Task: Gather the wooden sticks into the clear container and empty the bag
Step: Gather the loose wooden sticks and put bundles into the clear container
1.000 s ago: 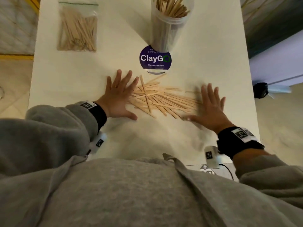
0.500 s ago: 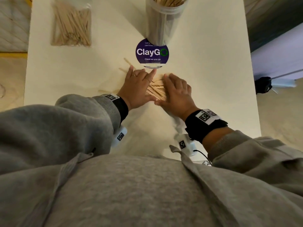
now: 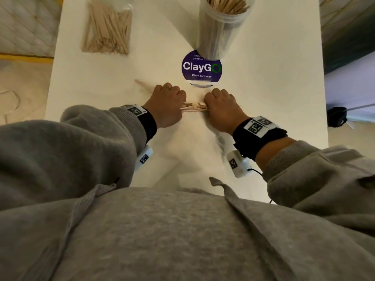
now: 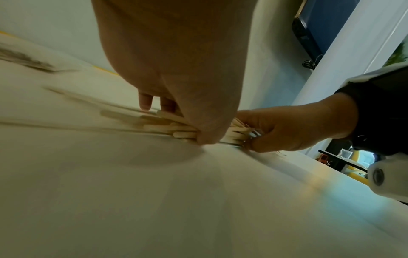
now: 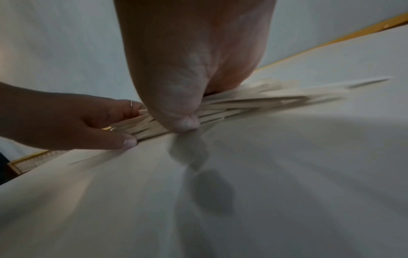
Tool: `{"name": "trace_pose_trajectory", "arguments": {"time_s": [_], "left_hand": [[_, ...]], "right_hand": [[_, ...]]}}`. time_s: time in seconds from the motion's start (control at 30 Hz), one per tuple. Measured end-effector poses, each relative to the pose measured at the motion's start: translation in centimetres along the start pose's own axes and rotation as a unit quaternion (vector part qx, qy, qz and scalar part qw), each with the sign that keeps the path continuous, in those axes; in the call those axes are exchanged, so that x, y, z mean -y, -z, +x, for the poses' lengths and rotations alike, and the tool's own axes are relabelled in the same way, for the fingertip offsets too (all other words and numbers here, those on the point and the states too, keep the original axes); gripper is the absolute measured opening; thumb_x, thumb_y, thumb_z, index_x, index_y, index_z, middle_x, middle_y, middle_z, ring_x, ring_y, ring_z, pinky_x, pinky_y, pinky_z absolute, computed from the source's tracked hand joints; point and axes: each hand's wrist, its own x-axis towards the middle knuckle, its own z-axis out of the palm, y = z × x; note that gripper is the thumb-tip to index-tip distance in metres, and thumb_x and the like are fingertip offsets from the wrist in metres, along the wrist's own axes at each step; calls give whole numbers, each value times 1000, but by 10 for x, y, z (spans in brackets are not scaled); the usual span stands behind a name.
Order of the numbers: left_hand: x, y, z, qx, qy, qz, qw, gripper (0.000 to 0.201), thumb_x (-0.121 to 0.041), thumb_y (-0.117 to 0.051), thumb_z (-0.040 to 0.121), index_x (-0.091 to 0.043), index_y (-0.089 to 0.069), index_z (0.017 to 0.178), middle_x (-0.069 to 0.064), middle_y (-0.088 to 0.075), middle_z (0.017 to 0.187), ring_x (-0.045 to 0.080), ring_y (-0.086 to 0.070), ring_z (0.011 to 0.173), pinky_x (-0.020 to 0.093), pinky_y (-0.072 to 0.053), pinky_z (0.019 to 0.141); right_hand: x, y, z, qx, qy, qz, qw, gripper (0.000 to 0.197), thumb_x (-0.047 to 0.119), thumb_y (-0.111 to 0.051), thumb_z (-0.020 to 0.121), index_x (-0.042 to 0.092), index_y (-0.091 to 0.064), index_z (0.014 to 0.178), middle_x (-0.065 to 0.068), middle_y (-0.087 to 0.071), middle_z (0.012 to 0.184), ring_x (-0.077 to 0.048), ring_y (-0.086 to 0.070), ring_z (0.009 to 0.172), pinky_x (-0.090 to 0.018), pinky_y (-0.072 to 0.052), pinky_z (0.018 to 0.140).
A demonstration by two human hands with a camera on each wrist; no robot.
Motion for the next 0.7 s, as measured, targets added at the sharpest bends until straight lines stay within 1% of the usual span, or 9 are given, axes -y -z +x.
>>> {"name": "trace_pose_trajectory", "arguments": {"time_s": [0.13, 0.27, 0.33, 0.4, 0.5, 0.57, 0.63, 0.67, 0.7], "left_hand": [[9, -4, 2, 15, -5, 9, 1000, 32, -15, -49, 84, -2, -52, 114, 18, -53, 111, 38, -50, 99, 43, -40, 76], [21, -4, 3, 20, -26, -6, 999, 33, -5, -46, 84, 0, -49, 116, 21, -54, 110, 40, -52, 95, 44, -40, 74], [26, -4, 3, 19, -36, -20, 999, 35, -2, -44, 84, 1, -48, 119, 22, -54, 111, 40, -52, 95, 44, -41, 76], [32, -4, 1, 21, -39, -41, 998, 39, 0, -43, 85, 0, -46, 125, 22, -52, 115, 40, -52, 97, 45, -42, 80], [42, -2, -3, 28, -28, -84, 996, 39, -3, -44, 88, -1, -47, 126, 21, -47, 117, 41, -50, 98, 49, -43, 85], [50, -4, -6, 9, -7, -120, 993, 30, -8, -46, 89, 0, -53, 117, 22, -48, 111, 43, -52, 94, 52, -45, 84], [55, -5, -8, -26, 37, -192, 980, 23, -10, -44, 90, -1, -56, 108, 21, -49, 107, 43, -54, 95, 51, -45, 86], [56, -3, -8, -43, 69, -239, 968, 21, -10, -42, 91, -1, -56, 105, 21, -50, 108, 41, -54, 96, 49, -45, 88], [54, -1, -8, -61, 99, -288, 951, 20, -10, -40, 93, -2, -55, 103, 20, -52, 108, 38, -55, 97, 46, -45, 89]], "right_hand": [[-5, 6, 3, 46, -1, -14, 999, 25, 18, -45, 91, 2, -49, 110, -21, -51, 114, -40, -50, 99, -46, -41, 79], [-18, 21, 7, 107, -26, 5, 994, 26, 19, -51, 87, 7, -47, 109, -17, -55, 110, -35, -55, 94, -42, -45, 76], [-25, 29, 7, 144, -33, 26, 989, 20, 13, -50, 86, 10, -45, 106, -15, -56, 105, -31, -53, 88, -39, -45, 74], [-31, 37, 5, 165, -45, 57, 984, 19, 6, -47, 85, 14, -40, 102, -12, -50, 100, -30, -50, 85, -36, -39, 72], [-41, 44, 0, 158, -77, 103, 979, 30, 1, -44, 85, 11, -45, 113, -9, -46, 104, -30, -50, 90, -35, -36, 76], [-47, 44, -3, 148, -104, 146, 973, 33, 0, -44, 86, 8, -50, 117, -16, -50, 114, -33, -52, 98, -36, -40, 82], [-50, 44, -8, 111, -138, 199, 964, 17, 5, -48, 89, 9, -56, 103, -16, -55, 109, -34, -55, 102, -34, -40, 81], [-49, 44, -9, 84, -156, 225, 958, 4, 11, -52, 92, 12, -55, 95, -13, -55, 101, -32, -56, 98, -32, -37, 77], [-46, 45, -11, 59, -178, 251, 950, 7, 19, -55, 93, 15, -52, 90, -9, -55, 93, -28, -55, 91, -30, -34, 74]]}}
